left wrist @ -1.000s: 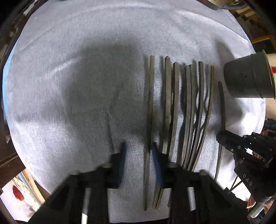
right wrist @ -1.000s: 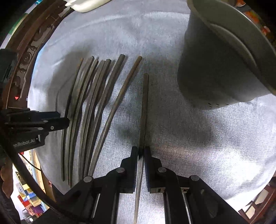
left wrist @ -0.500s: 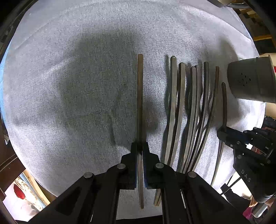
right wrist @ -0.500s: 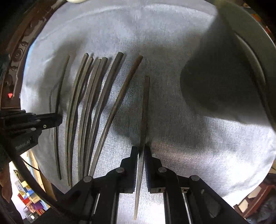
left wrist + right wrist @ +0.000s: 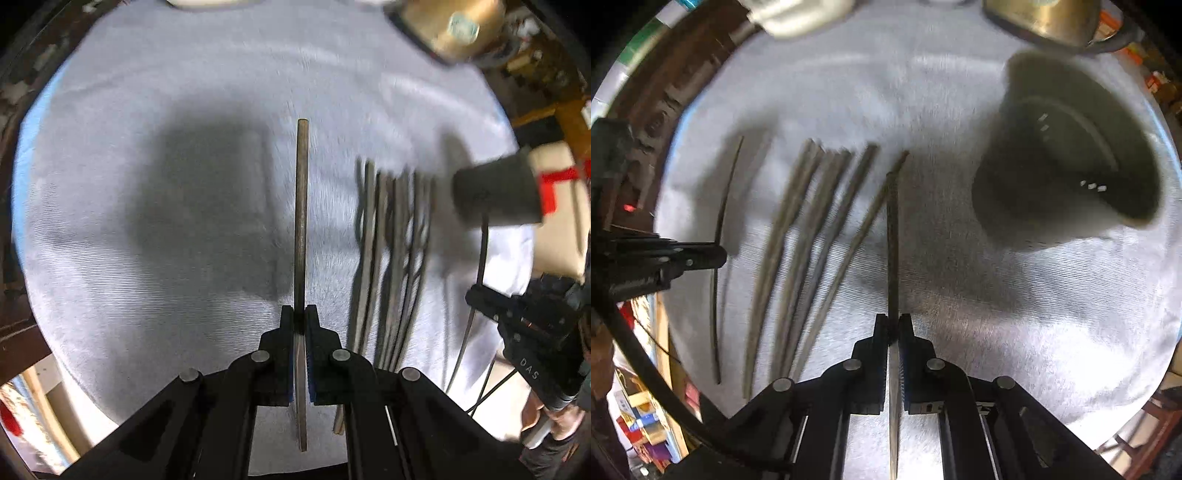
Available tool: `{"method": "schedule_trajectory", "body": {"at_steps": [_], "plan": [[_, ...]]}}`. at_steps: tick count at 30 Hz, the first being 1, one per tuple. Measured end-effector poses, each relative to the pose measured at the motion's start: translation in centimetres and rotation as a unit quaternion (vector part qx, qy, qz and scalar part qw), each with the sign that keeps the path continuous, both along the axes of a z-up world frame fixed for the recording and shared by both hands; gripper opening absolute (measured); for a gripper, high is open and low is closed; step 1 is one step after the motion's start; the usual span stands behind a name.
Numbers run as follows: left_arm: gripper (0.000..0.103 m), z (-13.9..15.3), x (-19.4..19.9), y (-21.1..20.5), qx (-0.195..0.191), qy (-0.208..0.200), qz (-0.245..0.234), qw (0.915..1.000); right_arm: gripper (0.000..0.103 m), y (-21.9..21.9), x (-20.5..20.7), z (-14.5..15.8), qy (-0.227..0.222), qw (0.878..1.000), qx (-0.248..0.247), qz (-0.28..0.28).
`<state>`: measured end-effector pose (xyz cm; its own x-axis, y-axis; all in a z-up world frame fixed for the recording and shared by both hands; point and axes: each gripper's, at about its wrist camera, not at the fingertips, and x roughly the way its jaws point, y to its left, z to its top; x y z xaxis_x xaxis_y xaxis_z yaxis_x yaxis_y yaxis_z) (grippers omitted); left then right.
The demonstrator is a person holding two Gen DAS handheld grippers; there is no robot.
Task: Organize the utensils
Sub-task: 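Lift the held chopsticks with both grippers and carry them over the grey holder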
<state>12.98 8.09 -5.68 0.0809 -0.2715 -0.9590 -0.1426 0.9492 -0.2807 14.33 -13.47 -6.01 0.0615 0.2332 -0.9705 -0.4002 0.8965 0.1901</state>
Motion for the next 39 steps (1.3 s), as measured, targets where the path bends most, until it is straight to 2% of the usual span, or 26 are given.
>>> {"method": "schedule_trajectory", "body": {"at_steps": [3,6,10,14,15,18,21,23,31,39], "plan": [[0.006,2.3,-1.5,1.4,-0.009,-0.057,0.028,0.9979,0.006,-1.0,-1.0,2.2,-0.035,0.999,0.038,-0.018],[0.006,5.4,-3.2,1.8,-0.01,-0.127,0.064,0.9897,0.006,-2.7,-2.2,5.1,-0.093,0.992,0.076,-0.051],[0.006,7.3,-6.1,1.9,0.03,-0.227,0.107,0.9676,0.006,-5.6,-4.1,7.3,-0.173,0.975,0.097,-0.097],[0.006,8.4,-8.2,1.8,0.057,-0.292,0.13,0.9458,0.006,-7.8,-5.0,8.1,-0.245,0.952,0.11,-0.147],[0.006,7.7,-8.6,1.9,0.071,-0.308,0.133,0.9396,0.006,-8.1,-5.4,8.3,-0.267,0.945,0.109,-0.156],[0.006,7.5,-9.2,1.2,0.085,-0.332,0.135,0.9295,0.006,-8.4,-6.3,8.6,-0.318,0.927,0.105,-0.172],[0.006,6.6,-9.3,0.3,0.099,-0.342,0.135,0.9248,0.006,-8.2,-7.2,8.6,-0.362,0.91,0.094,-0.179],[0.006,6.2,-9.6,-0.1,0.1,-0.346,0.133,0.9234,0.006,-8.5,-7.4,8.6,-0.377,0.904,0.092,-0.182],[0.006,5.8,-11.7,-0.7,0.12,-0.368,0.135,0.912,0.006,-10.0,-8.8,7.1,-0.389,0.896,0.084,-0.196],[0.006,6.3,-13.1,-0.8,0.115,-0.377,0.135,0.9092,0.007,-11.0,-11.1,7.5,-0.4,0.89,0.087,-0.199]]}}
